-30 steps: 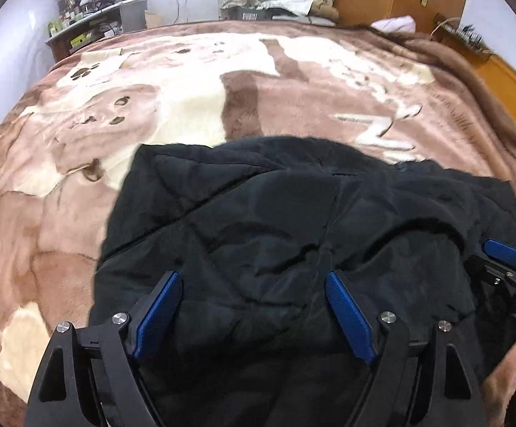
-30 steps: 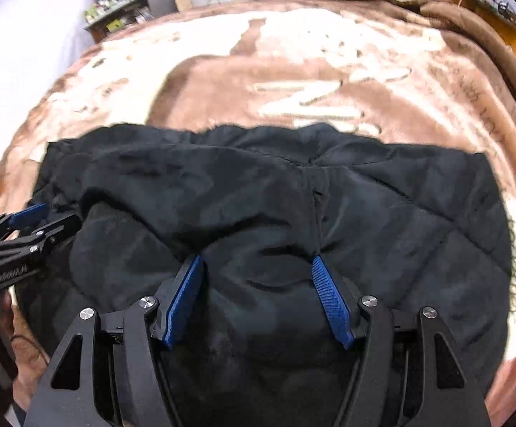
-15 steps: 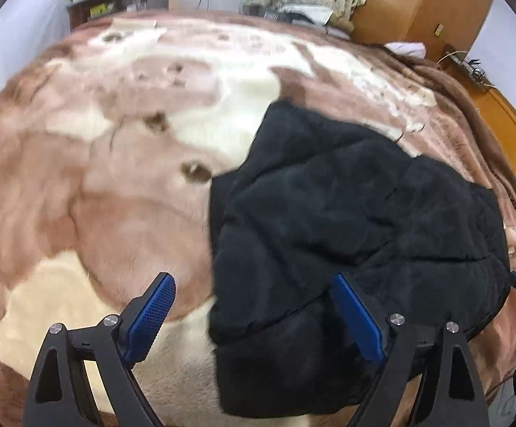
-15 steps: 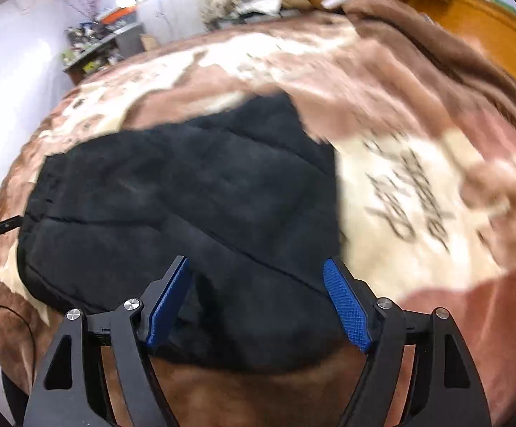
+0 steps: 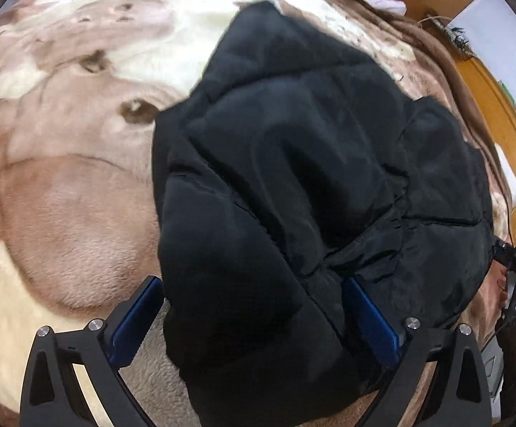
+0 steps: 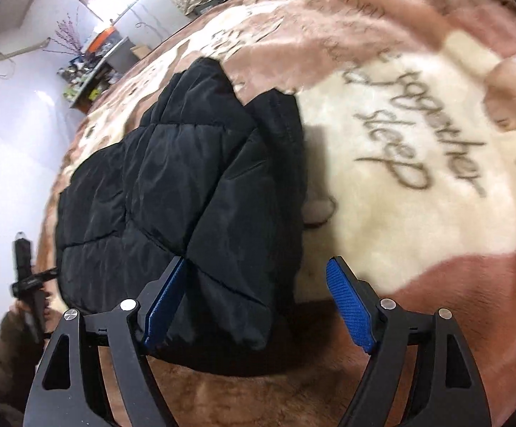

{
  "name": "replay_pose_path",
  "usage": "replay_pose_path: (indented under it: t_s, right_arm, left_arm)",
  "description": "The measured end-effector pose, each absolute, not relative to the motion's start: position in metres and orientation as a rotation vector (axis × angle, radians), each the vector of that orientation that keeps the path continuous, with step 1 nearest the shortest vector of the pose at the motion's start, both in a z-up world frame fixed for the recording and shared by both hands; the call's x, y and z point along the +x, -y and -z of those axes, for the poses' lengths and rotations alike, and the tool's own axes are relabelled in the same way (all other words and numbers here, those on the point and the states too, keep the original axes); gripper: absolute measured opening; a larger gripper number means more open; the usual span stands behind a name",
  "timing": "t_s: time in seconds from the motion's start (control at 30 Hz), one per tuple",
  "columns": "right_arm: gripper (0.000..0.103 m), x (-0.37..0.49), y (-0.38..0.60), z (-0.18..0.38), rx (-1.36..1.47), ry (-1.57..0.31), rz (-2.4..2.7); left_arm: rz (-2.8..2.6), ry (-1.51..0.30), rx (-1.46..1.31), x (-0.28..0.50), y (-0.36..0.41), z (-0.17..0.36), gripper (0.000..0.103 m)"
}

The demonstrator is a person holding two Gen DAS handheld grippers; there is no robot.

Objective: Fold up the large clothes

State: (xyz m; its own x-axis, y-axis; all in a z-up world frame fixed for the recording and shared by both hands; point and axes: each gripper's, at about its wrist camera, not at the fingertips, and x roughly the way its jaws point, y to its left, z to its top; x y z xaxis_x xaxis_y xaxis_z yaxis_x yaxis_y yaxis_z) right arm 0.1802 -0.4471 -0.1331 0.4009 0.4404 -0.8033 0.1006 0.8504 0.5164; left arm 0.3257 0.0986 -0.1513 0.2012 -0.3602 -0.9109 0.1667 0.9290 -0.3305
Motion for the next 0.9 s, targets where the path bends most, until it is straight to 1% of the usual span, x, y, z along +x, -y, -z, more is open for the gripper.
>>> replay_pose_path:
  t_s: [0.1,0.17,0.2,0.4,0.63,0.7,0.8,0.83,0.9]
  right_arm:
    - [0.081,0.191,0.446,0.145,0.579,-1.175,-0.283]
    - [0.093,0.198,0.445,0.153,0.604,-1.199,-0.316]
    - [0.095,0.201,0.443,0.157,0.61,-1.212,-0.343]
    - [0.098,0.218,0.434,0.173,0.62,-1.25,-0.434]
    - [0.098,0.22,0.422,0.18,0.575,-1.266,-0.423]
    - [0.098,0.221,0.417,0.179,0.553,-1.271,-0.401]
    - [0.087,0.219,0.409,0.17,0.506,-1.266,-0.377]
    - [0.081,0.22,0.406,0.169,0.492,-1.261,-0.374]
    - [0.076,0.22,0.397,0.162,0.421,-1.267,-0.342]
  left_arm:
    - [0.383,-1.341,-0.218,0.332,-0.1,0.162,0.103]
    - [0.392,-1.372,-0.278,0.335,-0.104,0.171,0.103]
    - [0.395,-1.389,-0.306,0.336,-0.106,0.176,0.103]
    - [0.418,-1.421,-0.337,0.341,-0.108,0.187,0.103]
    - [0.375,-1.42,-0.251,0.349,-0.083,0.187,0.103]
    - [0.356,-1.418,-0.233,0.348,-0.074,0.187,0.103]
    - [0.323,-1.414,-0.208,0.347,-0.065,0.186,0.103]
    - [0.307,-1.412,-0.188,0.346,-0.061,0.185,0.103]
    - [0.288,-1.405,-0.156,0.344,-0.045,0.182,0.103]
